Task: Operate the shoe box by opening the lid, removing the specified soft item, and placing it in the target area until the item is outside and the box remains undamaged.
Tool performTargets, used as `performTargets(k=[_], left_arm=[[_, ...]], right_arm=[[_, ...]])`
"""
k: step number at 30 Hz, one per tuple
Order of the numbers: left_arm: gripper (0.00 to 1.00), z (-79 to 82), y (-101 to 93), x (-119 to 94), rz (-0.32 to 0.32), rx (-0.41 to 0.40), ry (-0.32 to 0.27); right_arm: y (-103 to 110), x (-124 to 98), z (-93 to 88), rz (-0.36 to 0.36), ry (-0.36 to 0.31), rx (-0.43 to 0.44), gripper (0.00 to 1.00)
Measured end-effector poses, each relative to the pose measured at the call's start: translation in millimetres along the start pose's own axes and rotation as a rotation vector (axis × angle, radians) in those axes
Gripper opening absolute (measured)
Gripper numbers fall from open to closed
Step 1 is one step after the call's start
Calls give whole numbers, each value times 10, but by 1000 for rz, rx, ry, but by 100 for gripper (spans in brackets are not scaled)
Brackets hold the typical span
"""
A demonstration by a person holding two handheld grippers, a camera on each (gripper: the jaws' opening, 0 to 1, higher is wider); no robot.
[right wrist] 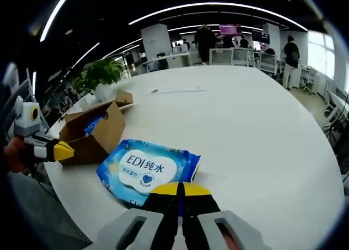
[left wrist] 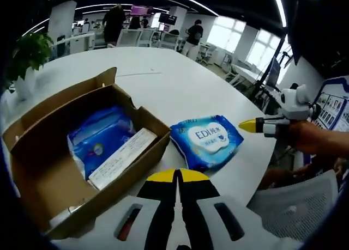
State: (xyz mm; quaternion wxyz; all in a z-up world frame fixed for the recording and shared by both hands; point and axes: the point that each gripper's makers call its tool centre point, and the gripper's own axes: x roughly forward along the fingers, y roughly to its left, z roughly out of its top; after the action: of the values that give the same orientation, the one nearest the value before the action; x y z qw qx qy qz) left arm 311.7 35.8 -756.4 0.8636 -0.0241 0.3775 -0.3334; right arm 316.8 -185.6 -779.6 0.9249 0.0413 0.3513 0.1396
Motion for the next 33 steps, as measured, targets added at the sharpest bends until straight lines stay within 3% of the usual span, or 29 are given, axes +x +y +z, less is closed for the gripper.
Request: performTargets(k=[5, 17, 23, 26, 33], left_arm=[[0, -29, 122, -152, 0, 37, -27], [0, -108, 496, -425, 59, 0, -48], [0, -121, 622, -544, 78, -17, -67], [0, -85, 648, -621, 72, -20, -107], [0, -89, 779, -763, 90, 16, -141]], right_arm=[[34, 9, 26, 7, -3, -7, 0], [206, 122, 155, 41, 1, -47, 0], [429, 151, 253, 65, -2, -73, 0], [538, 166, 318, 83, -1, -100, 0], [879, 286, 582, 157, -16, -159, 0]])
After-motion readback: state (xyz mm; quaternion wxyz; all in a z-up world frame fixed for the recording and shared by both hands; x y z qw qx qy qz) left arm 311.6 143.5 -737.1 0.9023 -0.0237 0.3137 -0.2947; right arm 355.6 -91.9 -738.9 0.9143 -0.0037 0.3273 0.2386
